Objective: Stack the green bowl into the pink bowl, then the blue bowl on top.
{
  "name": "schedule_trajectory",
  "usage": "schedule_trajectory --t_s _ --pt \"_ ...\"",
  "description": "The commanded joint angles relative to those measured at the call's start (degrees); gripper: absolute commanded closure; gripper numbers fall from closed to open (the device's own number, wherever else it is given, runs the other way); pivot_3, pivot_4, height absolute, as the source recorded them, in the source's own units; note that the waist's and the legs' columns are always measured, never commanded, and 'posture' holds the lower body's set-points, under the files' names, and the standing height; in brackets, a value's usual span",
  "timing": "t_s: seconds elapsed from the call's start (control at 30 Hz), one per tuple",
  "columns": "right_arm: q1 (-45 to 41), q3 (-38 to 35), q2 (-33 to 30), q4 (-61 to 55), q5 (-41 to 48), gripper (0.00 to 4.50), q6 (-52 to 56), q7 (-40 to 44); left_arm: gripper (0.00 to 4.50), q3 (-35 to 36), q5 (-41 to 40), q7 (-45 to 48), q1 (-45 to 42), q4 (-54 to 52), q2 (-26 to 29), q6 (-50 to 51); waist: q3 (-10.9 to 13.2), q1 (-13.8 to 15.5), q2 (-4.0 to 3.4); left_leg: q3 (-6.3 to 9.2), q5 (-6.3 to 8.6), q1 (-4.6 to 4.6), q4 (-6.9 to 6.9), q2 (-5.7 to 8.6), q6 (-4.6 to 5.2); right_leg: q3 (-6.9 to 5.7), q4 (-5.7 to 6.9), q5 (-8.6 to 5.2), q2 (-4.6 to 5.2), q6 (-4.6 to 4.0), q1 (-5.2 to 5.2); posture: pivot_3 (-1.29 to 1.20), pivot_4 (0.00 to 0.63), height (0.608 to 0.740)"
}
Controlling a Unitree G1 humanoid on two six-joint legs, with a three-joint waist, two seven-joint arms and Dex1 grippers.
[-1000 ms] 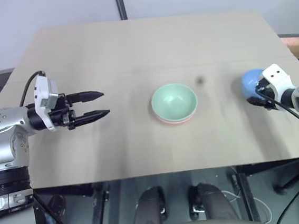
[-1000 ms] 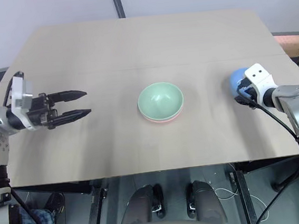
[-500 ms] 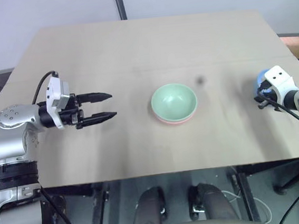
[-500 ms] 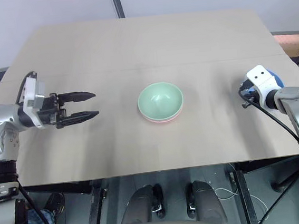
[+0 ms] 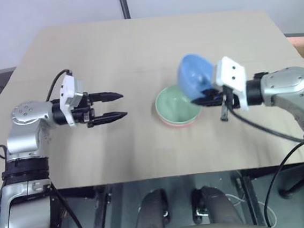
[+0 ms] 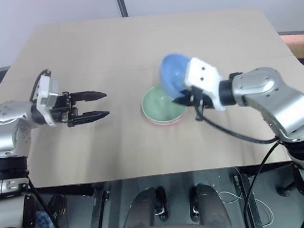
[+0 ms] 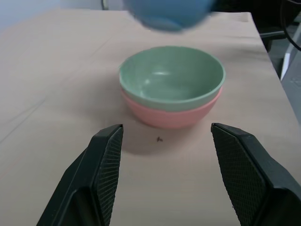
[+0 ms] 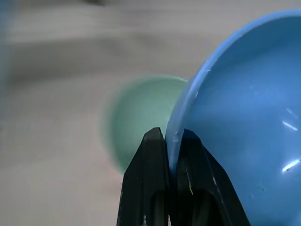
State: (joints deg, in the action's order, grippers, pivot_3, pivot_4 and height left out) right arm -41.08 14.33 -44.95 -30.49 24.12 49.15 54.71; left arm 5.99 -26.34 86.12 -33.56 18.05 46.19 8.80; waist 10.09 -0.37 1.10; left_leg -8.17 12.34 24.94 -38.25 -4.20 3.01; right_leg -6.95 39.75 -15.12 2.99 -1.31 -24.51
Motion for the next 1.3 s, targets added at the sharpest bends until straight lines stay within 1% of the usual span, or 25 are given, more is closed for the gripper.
schedule_trajectory --t_s 0.03,0.1,0.23,0.53,0.57,0.6,0.63,0.67,0.7,0.8,0.93,1.07,1.17,1.23,1.3 --pt "-3.04 5.47 -2.82 -3.30 -3.39 4.48 -5.77 5.92 1.34 -0.46 0.63 0.89 -2.30 1.23 -0.26 -1.46 0.00 -0.16 0.00 0.00 0.00 0.00 0.00 0.00 0.00 0.00 0.00 0.00 0.00 0.00 0.00 0.00 0.150 0.740" --pt "-3.96 8.04 -3.55 -2.91 -5.52 4.48 -8.26 7.82 1.34 -0.78 0.95 1.15 -2.94 1.94 -0.65 -1.83 0.00 -0.27 0.00 0.00 0.00 -0.01 0.00 0.00 0.00 0.00 0.02 0.00 -0.01 0.00 -0.01 0.00 0.150 0.740" --pt "-6.60 11.32 -1.63 -0.13 -8.95 4.48 -10.25 8.54 1.34 -1.19 1.23 1.19 -3.94 2.66 -1.30 -2.36 0.00 -0.49 0.00 -0.03 -0.02 -0.01 -0.01 -0.02 -0.03 0.03 0.08 0.00 -0.03 0.00 -0.06 0.00 0.150 0.740" --pt "-11.29 15.10 1.49 7.04 -16.81 4.48 -11.63 9.23 1.34 -0.90 0.47 1.36 -3.11 0.76 -0.92 -0.88 0.00 -0.43 0.01 -0.10 -0.02 -0.01 -0.04 -0.03 -0.04 0.07 0.11 0.00 -0.03 -0.01 -0.10 0.00 0.150 0.740" --pt "-11.51 15.25 1.86 7.19 -17.24 3.64 -11.53 9.36 1.34 -0.89 0.53 1.34 -3.16 0.75 -0.89 -0.90 0.00 -0.43 0.01 -0.10 -0.02 -0.01 -0.04 -0.03 -0.04 0.07 0.11 0.00 -0.03 -0.01 -0.10 0.00 0.150 0.740" --pt "-11.68 15.32 2.12 7.18 -17.46 3.33 -11.33 9.63 1.34 -0.92 0.60 1.34 -3.29 0.81 -0.86 -0.81 0.00 -0.42 0.01 -0.10 -0.02 -0.01 -0.04 -0.03 -0.04 0.07 0.11 0.00 -0.03 -0.01 -0.10 0.00 0.150 0.740" --pt "-11.79 15.28 2.35 7.12 -17.67 2.85 -11.14 9.80 1.34 -0.92 0.65 1.33 -3.38 0.83 -0.86 -0.76 0.00 -0.43 0.01 -0.10 -0.03 -0.01 -0.04 -0.03 -0.04 0.07 0.11 0.00 -0.03 -0.01 -0.10 0.00 0.150 0.740" --pt "-12.06 15.03 2.79 7.14 -17.76 2.26 -10.56 9.61 1.34 -0.93 0.70 1.33 -3.47 0.85 -0.87 -0.74 0.00 -0.43 0.01 -0.10 -0.03 -0.01 -0.04 -0.03 -0.04 0.07 0.11 0.00 -0.03 -0.01 -0.10 0.00 0.150 0.740" --pt "-12.39 14.67 3.27 7.24 -17.77 1.81 -9.80 9.31 1.34 -0.96 0.73 1.32 -3.57 0.84 -0.90 -0.69 0.00 -0.43 0.01 -0.10 -0.02 -0.01 -0.04 -0.03 -0.04 0.07 0.11 0.00 -0.03 -0.01 -0.10 0.00 0.150 0.740" --pt "-13.10 13.67 3.61 7.19 -17.60 1.81 -8.49 9.38 1.34 -1.06 0.73 1.28 -3.66 0.66 -1.01 -0.54 0.00 -0.43 0.01 -0.10 -0.03 -0.01 -0.05 -0.03 -0.04 0.07 0.12 0.00 -0.02 -0.01 -0.10 0.00 0.150 0.740" --pt "-12.50 10.30 3.03 6.30 -15.09 1.81 -6.01 9.61 1.34 -0.88 0.62 0.54 -3.55 0.28 -1.07 0.37 0.00 -0.38 0.01 -0.10 -0.03 -0.01 -0.05 -0.02 -0.04 0.06 0.12 0.01 -0.02 -0.01 -0.10 0.00 0.150 0.740" --pt "-8.38 1.00 2.52 5.25 -7.97 1.81 -2.64 9.60 1.34 -0.39 1.05 -1.75 -3.05 -0.84 -0.75 1.45 -0.01 -0.19 0.03 -0.08 -0.02 0.00 -0.05 -0.02 -0.04 0.05 0.10 0.01 -0.01 -0.03 -0.08 0.00 0.150 0.740" --pt "-2.10 -9.01 -0.38 5.66 -1.01 1.81 -2.03 12.02 1.34 1.08 -0.13 -4.76 -2.26 -3.60 -0.26 4.07 -0.01 -0.16 0.03 -0.07 -0.02 0.02 -0.05 -0.01 -0.04 0.04 0.09 0.04 -0.01 -0.06 -0.07 0.00 0.150 0.740" --pt "2.39 -13.41 -2.12 5.47 0.73 1.81 -4.47 12.62 1.34 2.06 -1.29 -5.97 -1.46 -5.53 0.13 6.17 -0.01 -0.10 0.04 -0.05 -0.02 0.02 -0.04 -0.01 -0.03 0.03 0.08 0.04 0.00 -0.06 -0.06 0.00 0.150 0.740" --pt "6.15 -17.47 -2.33 6.37 2.17 1.81 -4.76 11.02 1.34 2.60 -1.03 -7.89 -0.44 -6.94 0.44 7.30 -0.01 -0.23 0.04 -0.05 -0.02 0.01 -0.03 -0.01 -0.03 0.04 0.07 0.02 0.00 -0.03 -0.06 0.00 0.150 0.740"
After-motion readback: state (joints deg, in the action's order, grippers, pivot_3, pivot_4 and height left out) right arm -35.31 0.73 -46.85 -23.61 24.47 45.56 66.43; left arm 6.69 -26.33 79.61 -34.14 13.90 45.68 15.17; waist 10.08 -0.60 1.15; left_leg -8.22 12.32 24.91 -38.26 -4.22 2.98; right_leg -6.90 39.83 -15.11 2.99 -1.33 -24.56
